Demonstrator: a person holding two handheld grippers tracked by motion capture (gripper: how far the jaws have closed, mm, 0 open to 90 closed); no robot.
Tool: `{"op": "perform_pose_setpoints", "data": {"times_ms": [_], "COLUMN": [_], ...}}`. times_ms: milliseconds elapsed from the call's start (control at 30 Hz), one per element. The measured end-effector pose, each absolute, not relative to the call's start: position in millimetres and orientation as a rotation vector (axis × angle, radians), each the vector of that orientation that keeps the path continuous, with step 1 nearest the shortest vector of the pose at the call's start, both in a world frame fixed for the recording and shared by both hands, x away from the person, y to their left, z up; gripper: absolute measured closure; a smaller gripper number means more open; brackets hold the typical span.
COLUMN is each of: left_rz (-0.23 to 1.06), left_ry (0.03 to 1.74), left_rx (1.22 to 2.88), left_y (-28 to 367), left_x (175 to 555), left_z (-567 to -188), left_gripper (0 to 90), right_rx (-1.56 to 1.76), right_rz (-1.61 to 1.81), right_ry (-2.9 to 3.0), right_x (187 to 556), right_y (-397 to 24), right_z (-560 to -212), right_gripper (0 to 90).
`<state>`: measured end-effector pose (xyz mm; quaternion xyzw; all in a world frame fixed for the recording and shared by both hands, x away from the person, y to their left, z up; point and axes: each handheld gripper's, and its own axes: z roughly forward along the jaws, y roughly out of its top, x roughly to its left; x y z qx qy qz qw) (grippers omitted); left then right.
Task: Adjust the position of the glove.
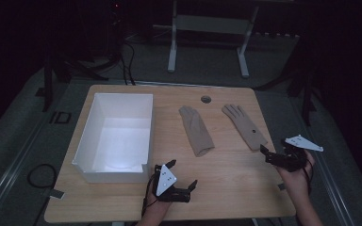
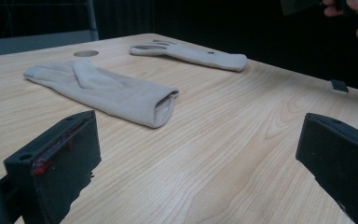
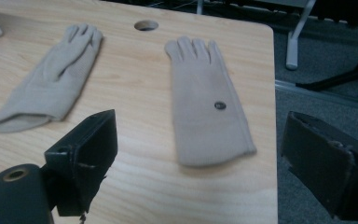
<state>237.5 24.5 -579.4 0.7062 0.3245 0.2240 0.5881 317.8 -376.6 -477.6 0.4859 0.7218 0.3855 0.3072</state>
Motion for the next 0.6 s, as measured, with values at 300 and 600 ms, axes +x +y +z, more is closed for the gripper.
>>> {"op": "perform_pose_setpoints", "data": {"times_ms": [300,600], "left_rz": [0.525,0.527], "left_ry": [0.751,0.746], "left_rx": [1.647,1.648], "left_y": [24,24], "left_x": [237,237], "left_z": [-579,-579], "left_gripper": [0.1,0.1], "right_rx": [1.200,1.131], "right_rz": [1.051,1.065], "right_ry": [1.918,1.965], "right_x": [327,345], "right_y": [-358,-325], "right_z": [-451,-433], "right_gripper": [13.7,14.9]}}
